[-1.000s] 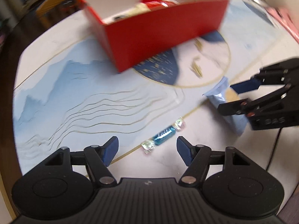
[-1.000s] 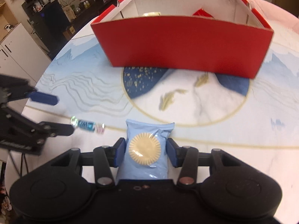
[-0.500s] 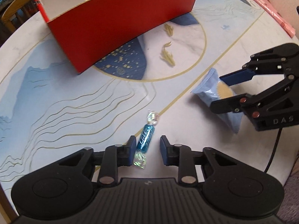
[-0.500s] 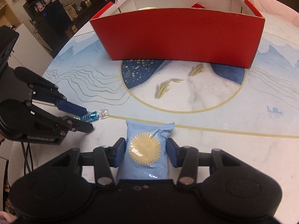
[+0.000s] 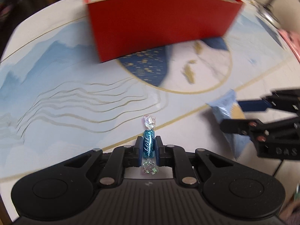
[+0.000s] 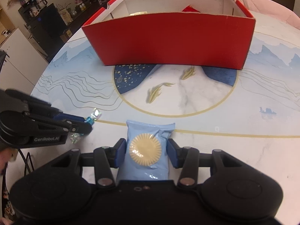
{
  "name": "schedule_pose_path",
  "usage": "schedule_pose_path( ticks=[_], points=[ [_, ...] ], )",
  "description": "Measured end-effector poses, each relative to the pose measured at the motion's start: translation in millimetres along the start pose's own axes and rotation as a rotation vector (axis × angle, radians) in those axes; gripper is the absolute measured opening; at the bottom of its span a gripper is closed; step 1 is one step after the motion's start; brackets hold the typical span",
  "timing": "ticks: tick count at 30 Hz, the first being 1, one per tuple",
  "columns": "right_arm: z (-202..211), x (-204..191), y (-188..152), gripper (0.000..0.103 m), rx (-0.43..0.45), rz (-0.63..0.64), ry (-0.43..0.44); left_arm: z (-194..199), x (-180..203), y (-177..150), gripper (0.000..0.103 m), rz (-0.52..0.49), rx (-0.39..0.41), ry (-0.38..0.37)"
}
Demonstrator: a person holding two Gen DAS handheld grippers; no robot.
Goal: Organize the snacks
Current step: 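Grasp the blue cookie packet with the right gripper while the left grasps the blue candy, then carry both items over the box and open both grippers to release them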
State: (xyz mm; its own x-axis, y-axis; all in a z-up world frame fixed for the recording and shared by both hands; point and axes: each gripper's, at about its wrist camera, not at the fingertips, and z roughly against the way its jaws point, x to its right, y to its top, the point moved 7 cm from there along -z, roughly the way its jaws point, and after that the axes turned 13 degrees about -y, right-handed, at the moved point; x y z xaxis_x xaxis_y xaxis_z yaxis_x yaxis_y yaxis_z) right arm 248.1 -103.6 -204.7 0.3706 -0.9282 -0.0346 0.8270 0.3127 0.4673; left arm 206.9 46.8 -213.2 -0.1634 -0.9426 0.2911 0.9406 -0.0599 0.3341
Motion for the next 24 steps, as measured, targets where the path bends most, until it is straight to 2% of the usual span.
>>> schedule_pose_path(
  ticks=[9, 16, 24],
  points=[
    [22.7, 7.7, 18.6, 0.046, 0.069, -0.022, -0.021, 31.3, -12.7, 4.7, 0.012, 0.187, 0.115, 0.006],
    [50.3, 19.0, 52.7, 0.046, 0.169, -0.015, -0.052, 63.0, -7.4, 28.1, 0.012, 0.210, 0.177, 0.031],
    [78.6, 37.1, 109.6, 0.046, 0.285, -0.035, -0.080, 95.7, 8.3, 74.7, 0.012, 0.173, 0.263, 0.053]
  ],
)
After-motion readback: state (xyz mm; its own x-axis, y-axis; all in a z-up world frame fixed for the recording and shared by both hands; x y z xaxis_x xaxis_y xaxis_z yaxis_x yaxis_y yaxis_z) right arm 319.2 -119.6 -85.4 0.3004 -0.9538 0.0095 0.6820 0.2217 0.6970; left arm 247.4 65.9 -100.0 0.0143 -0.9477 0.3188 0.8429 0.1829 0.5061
